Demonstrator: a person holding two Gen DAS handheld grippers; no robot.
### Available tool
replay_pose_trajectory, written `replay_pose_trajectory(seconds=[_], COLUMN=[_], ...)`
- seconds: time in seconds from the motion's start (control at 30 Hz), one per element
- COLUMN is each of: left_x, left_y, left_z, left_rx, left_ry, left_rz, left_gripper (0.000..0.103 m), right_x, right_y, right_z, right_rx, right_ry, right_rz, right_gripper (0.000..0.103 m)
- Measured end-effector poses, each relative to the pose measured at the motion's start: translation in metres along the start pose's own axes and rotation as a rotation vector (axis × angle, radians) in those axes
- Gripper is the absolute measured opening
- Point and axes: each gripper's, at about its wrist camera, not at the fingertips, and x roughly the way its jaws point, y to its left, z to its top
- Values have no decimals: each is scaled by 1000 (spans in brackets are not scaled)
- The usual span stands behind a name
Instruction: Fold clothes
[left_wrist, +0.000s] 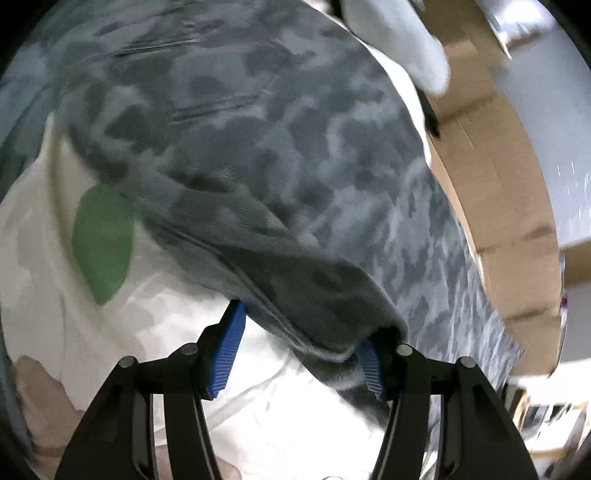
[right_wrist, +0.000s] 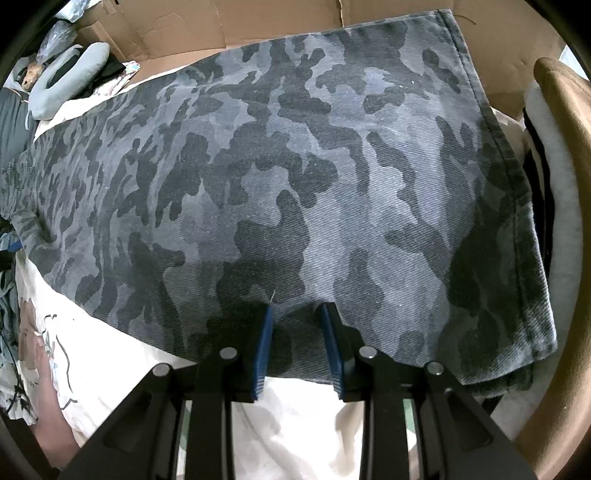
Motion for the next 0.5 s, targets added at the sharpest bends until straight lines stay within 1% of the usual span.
replay_pose_trajectory(seconds=[0.03,0.07,0.13,0.23,0.33,0.43,0.5], left_x=[-3,-5,-5,-13,-22,-33,-40], left_y=[3,4,1,-1,-6,-18,-30], left_z=[0,-1,-4,-7,-12,-19,-25], left_rx=[-8,2,63,115,182,298,406], left_ry=[-25,-30,5,20,36,43,36], left_rz=[24,29,45,90,142,221,285], left_gripper=[57,50,31,25,24,24,24], right_x=[0,0,-1,-2,-3,-3,-4], right_y=[-1,-3,-6,-10,-14,-18,-23], right_z=[0,-1,-1,-3,-4,-5,-6], right_rx=[0,-1,-4,-6,-15,-19,-18], right_ry=[0,0,0,-2,-2,1,-1], right_rz=[1,2,5,11,7,3,4], right_gripper=[26,26,26,26,26,26,26])
